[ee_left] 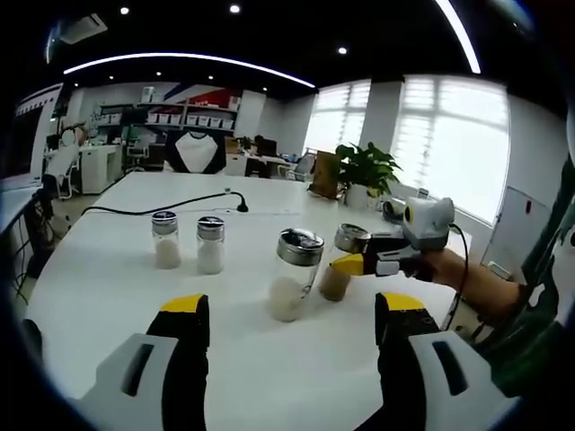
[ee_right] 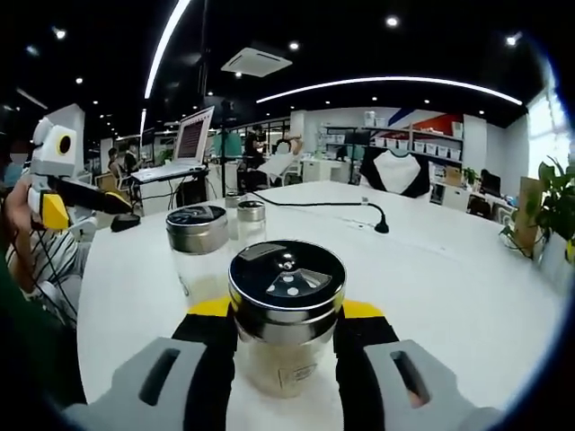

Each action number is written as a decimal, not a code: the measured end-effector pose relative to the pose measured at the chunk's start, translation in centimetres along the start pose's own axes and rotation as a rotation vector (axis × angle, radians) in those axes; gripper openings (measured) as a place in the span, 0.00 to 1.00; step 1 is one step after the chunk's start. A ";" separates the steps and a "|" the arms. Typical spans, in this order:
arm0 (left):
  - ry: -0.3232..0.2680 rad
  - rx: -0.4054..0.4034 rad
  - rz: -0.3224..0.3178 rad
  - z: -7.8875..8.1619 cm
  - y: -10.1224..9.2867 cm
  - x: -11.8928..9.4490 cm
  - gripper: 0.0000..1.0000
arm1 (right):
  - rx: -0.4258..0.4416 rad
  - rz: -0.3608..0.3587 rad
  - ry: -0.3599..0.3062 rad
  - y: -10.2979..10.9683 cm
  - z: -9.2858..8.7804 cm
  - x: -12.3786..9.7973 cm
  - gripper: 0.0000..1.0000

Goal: Rotate the seasoning bottle until the label or dispensing opening points toward the visible target arrow and the bottle remains upright within the marked orientation range

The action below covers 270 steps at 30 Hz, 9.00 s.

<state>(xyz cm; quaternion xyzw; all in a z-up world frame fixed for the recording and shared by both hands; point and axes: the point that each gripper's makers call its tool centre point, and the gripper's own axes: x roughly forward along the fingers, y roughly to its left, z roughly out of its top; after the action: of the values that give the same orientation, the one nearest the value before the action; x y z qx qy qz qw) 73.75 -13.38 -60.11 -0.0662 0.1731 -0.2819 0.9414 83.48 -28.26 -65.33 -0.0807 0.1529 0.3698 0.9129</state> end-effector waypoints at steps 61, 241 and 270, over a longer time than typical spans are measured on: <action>-0.009 0.002 -0.004 0.2 0.5 0.9 0.79 | 0.146 -0.333 -0.002 -1.9 0.2 -0.6 0.69; 0.007 0.002 0.007 0.0 0.4 0.8 0.79 | 0.085 -0.202 0.152 0.0 -2.5 -0.7 0.36; 0.009 0.006 0.009 0.1 0.5 0.9 0.78 | 0.058 -0.223 0.144 0.4 -2.3 -0.9 0.55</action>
<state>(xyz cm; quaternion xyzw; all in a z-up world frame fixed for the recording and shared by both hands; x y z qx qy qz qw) 74.71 -13.49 -60.41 -0.0614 0.1771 -0.2785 0.9420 82.13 -29.16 -67.21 -0.0972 0.2188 0.2547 0.9369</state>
